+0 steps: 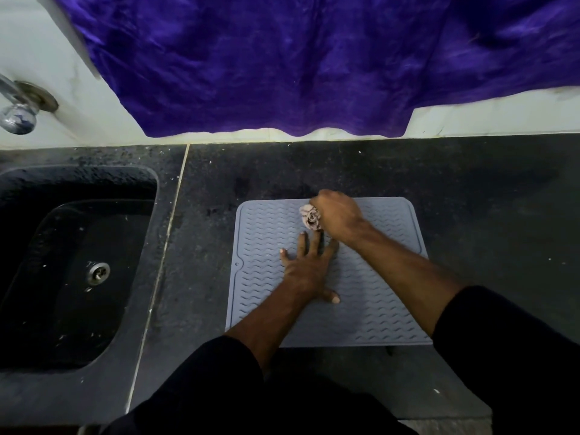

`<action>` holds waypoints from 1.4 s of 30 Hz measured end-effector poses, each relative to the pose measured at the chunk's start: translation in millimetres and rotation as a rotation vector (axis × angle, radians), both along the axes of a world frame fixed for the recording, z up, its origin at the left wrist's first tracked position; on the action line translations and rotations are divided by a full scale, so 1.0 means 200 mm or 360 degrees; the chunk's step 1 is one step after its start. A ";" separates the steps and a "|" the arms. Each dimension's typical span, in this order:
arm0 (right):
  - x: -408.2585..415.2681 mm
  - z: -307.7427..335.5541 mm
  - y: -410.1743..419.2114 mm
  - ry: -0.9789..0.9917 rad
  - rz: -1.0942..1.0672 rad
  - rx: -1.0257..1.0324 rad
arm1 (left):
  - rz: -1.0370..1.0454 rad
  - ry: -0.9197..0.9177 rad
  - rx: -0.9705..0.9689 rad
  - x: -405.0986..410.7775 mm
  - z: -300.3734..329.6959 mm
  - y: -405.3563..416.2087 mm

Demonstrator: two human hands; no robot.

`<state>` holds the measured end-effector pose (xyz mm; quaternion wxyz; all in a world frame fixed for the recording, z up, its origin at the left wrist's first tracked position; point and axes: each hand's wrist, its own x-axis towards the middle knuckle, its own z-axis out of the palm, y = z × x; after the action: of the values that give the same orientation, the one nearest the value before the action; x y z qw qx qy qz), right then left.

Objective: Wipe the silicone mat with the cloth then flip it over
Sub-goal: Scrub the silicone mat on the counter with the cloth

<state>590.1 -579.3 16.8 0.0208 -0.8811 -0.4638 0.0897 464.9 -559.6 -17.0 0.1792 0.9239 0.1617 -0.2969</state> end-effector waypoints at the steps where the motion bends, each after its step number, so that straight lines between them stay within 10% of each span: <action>1: -0.02 0.01 0.03 0.0050 0.0044 0.0074 | 0.0000 0.0006 0.0000 0.00 0.00 0.00; 42: -0.05 -0.02 -0.06 -0.0025 -0.0075 -0.0031 | 0.0234 -0.0078 -0.0039 -0.29 0.04 0.10</action>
<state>580.5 -590.9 11.8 0.0107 -0.8926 -0.4423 0.0867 406.0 -538.7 -9.7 0.2156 0.9142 0.2210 -0.2623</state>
